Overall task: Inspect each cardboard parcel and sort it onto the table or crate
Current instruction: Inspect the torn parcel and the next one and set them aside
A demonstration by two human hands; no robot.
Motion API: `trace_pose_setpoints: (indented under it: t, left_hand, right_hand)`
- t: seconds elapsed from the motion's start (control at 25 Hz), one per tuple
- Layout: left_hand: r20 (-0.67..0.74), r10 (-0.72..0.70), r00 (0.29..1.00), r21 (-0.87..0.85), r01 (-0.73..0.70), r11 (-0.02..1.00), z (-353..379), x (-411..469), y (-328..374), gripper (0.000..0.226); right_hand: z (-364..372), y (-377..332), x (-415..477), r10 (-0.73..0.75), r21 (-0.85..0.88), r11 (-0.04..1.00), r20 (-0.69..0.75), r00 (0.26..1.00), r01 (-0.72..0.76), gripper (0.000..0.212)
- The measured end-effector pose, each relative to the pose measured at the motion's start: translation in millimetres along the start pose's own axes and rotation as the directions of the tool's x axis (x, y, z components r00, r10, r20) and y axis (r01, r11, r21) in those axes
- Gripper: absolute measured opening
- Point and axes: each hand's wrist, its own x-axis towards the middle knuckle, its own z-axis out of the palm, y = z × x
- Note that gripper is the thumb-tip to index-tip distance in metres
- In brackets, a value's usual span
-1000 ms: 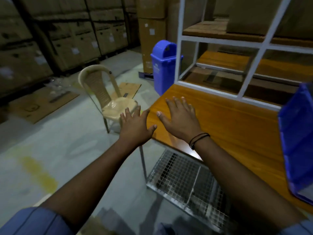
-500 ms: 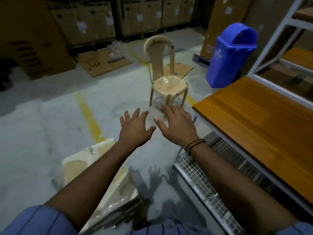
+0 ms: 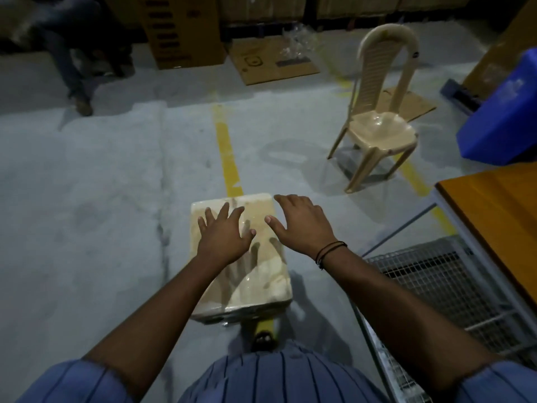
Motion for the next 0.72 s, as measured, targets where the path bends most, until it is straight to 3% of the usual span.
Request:
trace_pose_setpoints:
  t: [0.12,0.24,0.4,0.56,0.72]
  left_hand:
    - [0.002,-0.084,0.996,0.015,0.084,0.996,9,-10,-30,0.069]
    - [0.02,-0.158,0.987,-0.017,0.159,0.987,20,-20,-51,0.069]
    - [0.134,-0.309,0.942,-0.16,0.328,0.931,38,-29,-66,0.106]
    - [0.175,-0.341,0.924,-0.216,0.373,0.902,44,-32,-64,0.121]
    - [0.067,-0.253,0.965,-0.175,0.261,0.949,36,-32,-48,0.114]
  right_hand:
    - [28,-15,8,0.017,0.016,1.0,0.113,0.994,-0.019,0.062]
    - [54,-18,7,0.102,0.085,0.988,0.264,0.959,-0.129,0.074]
    - [85,-12,-4,0.175,0.169,0.95,0.407,0.897,-0.262,0.096]
    - [97,-11,-14,0.151,0.259,0.924,0.429,0.891,-0.281,0.112]
    - [91,-1,-27,0.19,0.284,0.911,0.352,0.916,-0.298,0.116]
